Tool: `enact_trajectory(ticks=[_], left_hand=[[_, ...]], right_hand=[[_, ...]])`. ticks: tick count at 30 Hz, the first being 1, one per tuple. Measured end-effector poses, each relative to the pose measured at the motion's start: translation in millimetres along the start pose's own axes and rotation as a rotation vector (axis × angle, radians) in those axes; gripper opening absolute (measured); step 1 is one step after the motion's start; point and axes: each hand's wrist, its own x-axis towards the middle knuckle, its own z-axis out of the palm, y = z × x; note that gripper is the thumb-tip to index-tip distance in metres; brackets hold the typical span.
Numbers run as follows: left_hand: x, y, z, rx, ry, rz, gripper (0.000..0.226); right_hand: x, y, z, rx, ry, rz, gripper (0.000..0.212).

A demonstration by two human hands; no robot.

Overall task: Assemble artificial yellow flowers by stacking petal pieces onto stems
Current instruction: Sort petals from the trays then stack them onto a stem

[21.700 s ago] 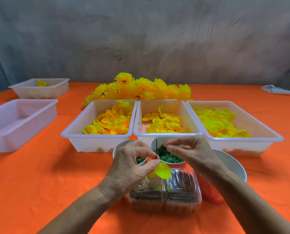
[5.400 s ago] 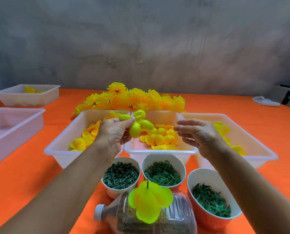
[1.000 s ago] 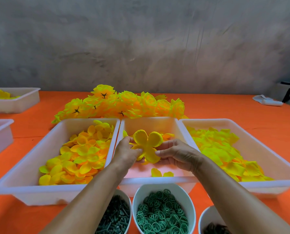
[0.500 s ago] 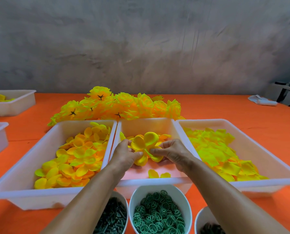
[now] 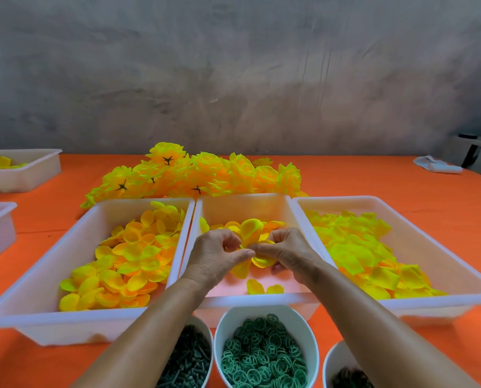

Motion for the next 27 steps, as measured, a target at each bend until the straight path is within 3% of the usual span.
enact_trajectory(ticks=[4,8,12,16,18,22,24,27], left_hand=[[2.3,-2.2,-1.6,-0.127,0.01,-0.092,0.017],[6.5,-2.6,-3.6,-0.207,0.17,-0.158,0.019],[6.9,-1.6,-7.7,-0.39,0.262,-0.194,0.02],[3.8,2.6,-10.3,-0.543,0.163,-0.187,0.02],[2.0,4.1,-11.3,-0.595,0.097,-0.184,0.019],[2.1,3.9,-11.3,-0.648,-0.053,-0.187,0.016],[1.2,2.9,-9.2,-0.613,-0.139,-0.178,0.016],[1.7,3.7,-7.3,-0.615,-0.183,-0.218,0.022]], right_hand=[[-0.3,0.2,1.1,0.052,-0.04,-0.005,0.034],[2.9,0.0,-1.0,0.082,0.009,0.03,0.034],[5.8,7.7,-3.4,-0.247,0.054,0.051,0.041],[2.1,7.5,0.7,-0.439,-0.113,0.07,0.027],[3.6,4.2,0.2,-0.365,-0.113,0.012,0.038],[0.7,-8.4,-0.7,0.073,-0.098,-0.043,0.01],[-1.2,-9.1,-1.6,0.13,-0.183,-0.041,0.027],[-0.8,-6.7,-4.0,0.17,-0.171,-0.063,0.014]])
